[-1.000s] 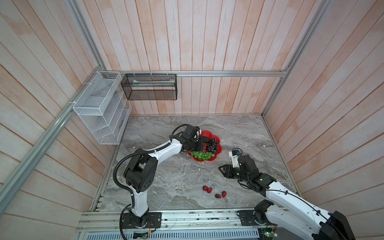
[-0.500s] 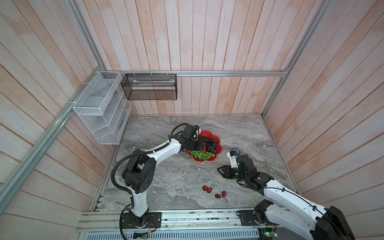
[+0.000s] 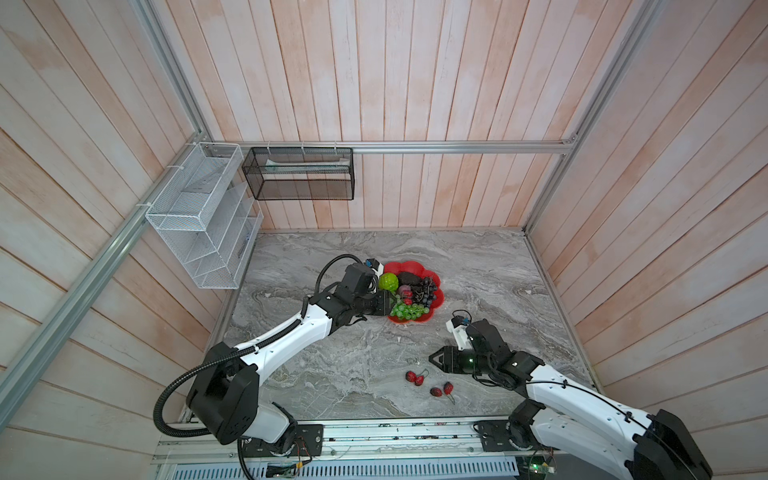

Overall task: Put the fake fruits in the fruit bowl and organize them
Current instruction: 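Lower the red cherries into the bowl and open the left gripper, then lower the right gripper onto a red cherry pair stem and close it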

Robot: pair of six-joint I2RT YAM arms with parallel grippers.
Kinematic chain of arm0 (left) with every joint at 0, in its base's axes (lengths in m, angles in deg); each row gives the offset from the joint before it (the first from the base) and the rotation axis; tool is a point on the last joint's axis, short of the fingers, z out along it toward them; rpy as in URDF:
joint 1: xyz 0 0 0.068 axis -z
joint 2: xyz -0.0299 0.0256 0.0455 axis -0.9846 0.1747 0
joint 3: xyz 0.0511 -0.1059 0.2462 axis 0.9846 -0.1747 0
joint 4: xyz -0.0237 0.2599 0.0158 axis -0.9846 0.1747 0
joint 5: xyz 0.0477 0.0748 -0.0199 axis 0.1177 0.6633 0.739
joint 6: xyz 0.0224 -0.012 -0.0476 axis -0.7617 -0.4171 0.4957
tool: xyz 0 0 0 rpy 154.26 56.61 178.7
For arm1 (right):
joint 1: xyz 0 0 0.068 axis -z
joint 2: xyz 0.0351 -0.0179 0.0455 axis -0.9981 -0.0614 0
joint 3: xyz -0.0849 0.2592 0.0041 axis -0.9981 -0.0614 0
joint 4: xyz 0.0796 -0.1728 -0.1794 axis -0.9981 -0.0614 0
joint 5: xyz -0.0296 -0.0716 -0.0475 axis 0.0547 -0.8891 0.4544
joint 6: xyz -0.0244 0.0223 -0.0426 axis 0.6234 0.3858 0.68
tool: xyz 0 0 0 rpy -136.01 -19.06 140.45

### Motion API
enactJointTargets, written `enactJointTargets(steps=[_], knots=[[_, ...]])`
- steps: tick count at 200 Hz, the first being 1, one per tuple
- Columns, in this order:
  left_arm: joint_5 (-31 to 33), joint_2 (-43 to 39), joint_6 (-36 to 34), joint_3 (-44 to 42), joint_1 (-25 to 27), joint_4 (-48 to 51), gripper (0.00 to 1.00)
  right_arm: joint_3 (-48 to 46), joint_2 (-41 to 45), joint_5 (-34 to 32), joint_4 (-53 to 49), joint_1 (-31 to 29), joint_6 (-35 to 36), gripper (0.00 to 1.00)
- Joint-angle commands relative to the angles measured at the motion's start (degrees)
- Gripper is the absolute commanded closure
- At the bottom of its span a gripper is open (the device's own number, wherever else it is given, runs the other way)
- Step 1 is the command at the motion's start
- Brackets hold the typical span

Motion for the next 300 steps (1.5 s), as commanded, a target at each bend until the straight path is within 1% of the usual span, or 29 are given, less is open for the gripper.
enactJointTargets(steps=[1, 26, 54, 81, 122, 202, 227, 270, 300], knots=[[4.6, -4.2, 1.1, -3.0, 0.0, -1.6, 0.47, -1.9, 1.0, 2.0, -0.7, -2.1, -6.2, 0.53], [5.6, -6.1, 1.0, -4.6, -0.1, -1.9, 0.45, -1.5, -1.0, 2.6, 0.5, -2.2, -7.0, 0.52], [6.0, -5.9, 0.9, -5.2, -0.2, -1.7, 0.45, -0.9, -7.9, 6.3, 5.3, -2.2, -6.5, 0.51], [6.0, -6.6, 0.9, -6.3, -0.2, -1.9, 0.45, 0.3, -13.6, 8.8, 9.5, -2.2, -6.4, 0.54], [6.6, -8.5, 0.9, -7.3, -0.2, -1.6, 0.45, -0.1, -15.6, 8.5, 12.9, -2.2, -8.4, 0.55], [6.6, -8.6, 0.8, -7.0, -0.2, -1.3, 0.45, 0.5, -22.6, 9.1, 17.7, -0.6, -8.0, 0.60], [6.4, -8.4, 0.9, -6.8, -0.2, -1.0, 0.45, 0.3, -24.7, 9.5, 18.9, -0.4, -7.5, 0.67], [6.4, -7.3, 1.6, -5.8, -0.1, -1.0, 0.45, 0.8, -26.2, 9.2, 19.8, 0.0, -5.5, 0.84], [5.5, -5.1, 3.2, -4.9, -0.2, -0.6, 0.45, 1.3, -25.9, 8.8, 19.9, 0.2, -3.3, 0.91]])
